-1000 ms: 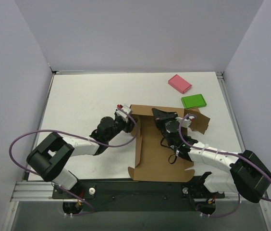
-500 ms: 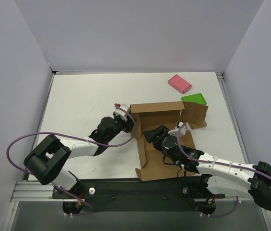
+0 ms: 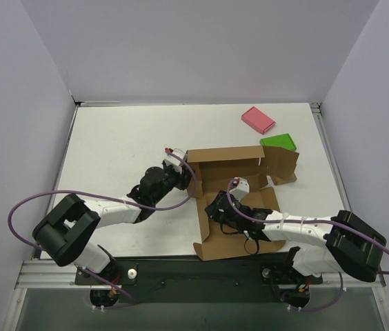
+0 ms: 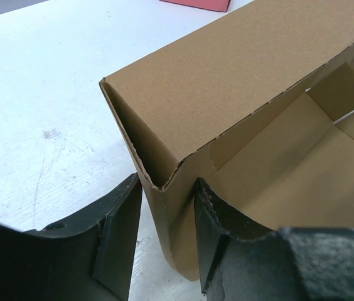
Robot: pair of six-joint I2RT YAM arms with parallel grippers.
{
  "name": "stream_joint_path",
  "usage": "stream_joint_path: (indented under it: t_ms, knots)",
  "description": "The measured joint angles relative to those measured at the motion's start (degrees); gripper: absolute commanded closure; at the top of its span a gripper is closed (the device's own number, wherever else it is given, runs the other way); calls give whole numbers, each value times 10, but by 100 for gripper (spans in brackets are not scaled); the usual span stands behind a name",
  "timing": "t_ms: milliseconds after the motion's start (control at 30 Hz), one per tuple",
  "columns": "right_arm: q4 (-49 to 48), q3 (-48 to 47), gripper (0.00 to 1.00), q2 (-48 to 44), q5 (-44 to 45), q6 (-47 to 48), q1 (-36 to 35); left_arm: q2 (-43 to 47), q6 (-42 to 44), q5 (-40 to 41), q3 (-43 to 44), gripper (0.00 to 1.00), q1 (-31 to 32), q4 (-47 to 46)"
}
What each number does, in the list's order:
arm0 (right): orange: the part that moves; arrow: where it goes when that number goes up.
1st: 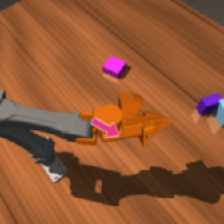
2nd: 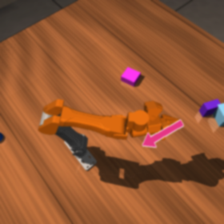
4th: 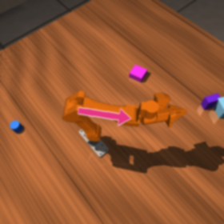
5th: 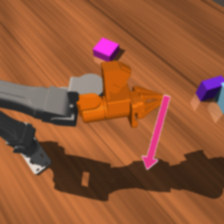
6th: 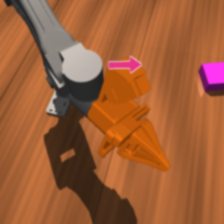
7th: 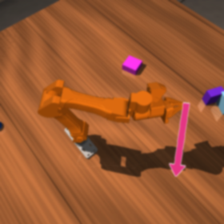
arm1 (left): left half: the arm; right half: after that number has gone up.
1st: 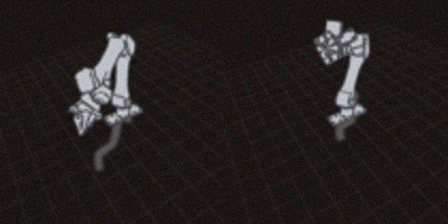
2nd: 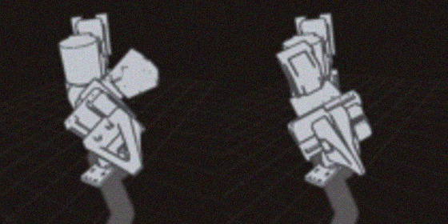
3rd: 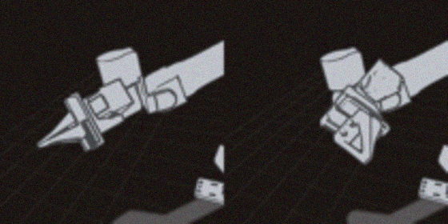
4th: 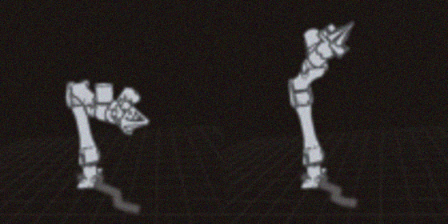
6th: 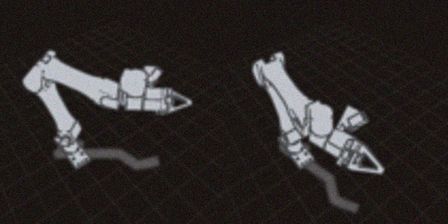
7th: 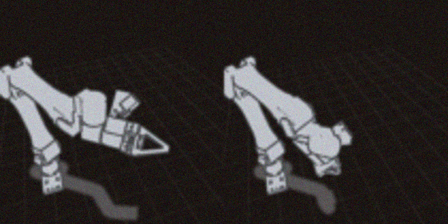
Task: Fold the paper box
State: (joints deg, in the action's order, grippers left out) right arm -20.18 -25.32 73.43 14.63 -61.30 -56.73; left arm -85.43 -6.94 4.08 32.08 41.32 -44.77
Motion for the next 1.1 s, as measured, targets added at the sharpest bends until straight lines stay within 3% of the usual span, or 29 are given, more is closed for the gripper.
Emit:
stream_joint_path:
  t_ms: [367,733,767,867,900,1000,1100]
  knots:
    - [38,-15,88,9,22,-17,0,1,3,2,9,82,3,15]
    - [59,-16,79,6,47,-27,-7,1,3,2,18,82,6,26]
    - [59,-16,75,6,48,-27,-7,0,3,2,18,82,6,26]
    - [70,-16,50,-2,52,-27,-8,-4,6,5,21,82,9,25]
    - [85,-15,38,-12,58,-21,-12,-6,8,6,23,82,11,24]
    - [129,-10,25,-66,73,-9,-19,-10,19,9,26,81,15,22]
    - [170,0,18,-160,86,4,-20,-10,35,15,26,81,15,21]
